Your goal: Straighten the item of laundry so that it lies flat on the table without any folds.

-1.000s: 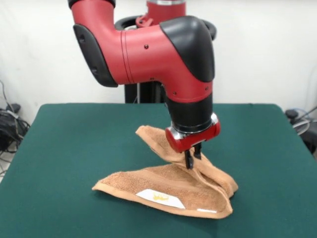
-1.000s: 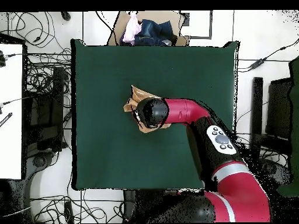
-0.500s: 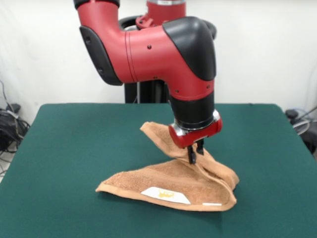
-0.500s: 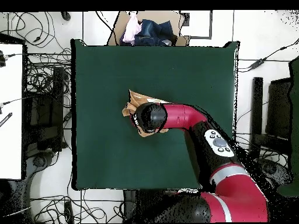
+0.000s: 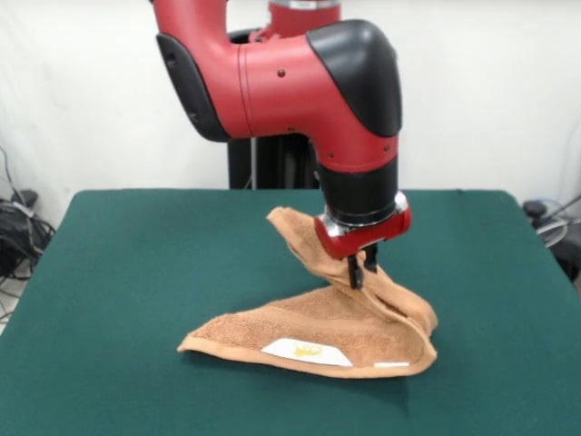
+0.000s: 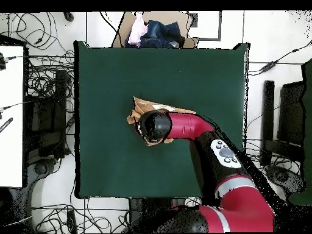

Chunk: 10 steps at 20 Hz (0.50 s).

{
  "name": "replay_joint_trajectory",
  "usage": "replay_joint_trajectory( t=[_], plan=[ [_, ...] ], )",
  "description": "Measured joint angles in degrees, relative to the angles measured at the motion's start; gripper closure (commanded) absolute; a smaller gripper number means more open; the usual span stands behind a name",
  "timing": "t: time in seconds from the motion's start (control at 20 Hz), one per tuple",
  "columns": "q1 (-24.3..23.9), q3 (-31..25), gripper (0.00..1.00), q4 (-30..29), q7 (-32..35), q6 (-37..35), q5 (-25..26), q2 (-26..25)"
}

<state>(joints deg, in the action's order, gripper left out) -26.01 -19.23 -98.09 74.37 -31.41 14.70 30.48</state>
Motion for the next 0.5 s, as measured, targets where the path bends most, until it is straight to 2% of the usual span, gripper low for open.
replay_joint_trajectory(
  t=[0.5],
  plan=[
    [2.53, 2.54, 1.0, -1.39, 0.0, 0.17, -2.93, 0.77]
  ],
)
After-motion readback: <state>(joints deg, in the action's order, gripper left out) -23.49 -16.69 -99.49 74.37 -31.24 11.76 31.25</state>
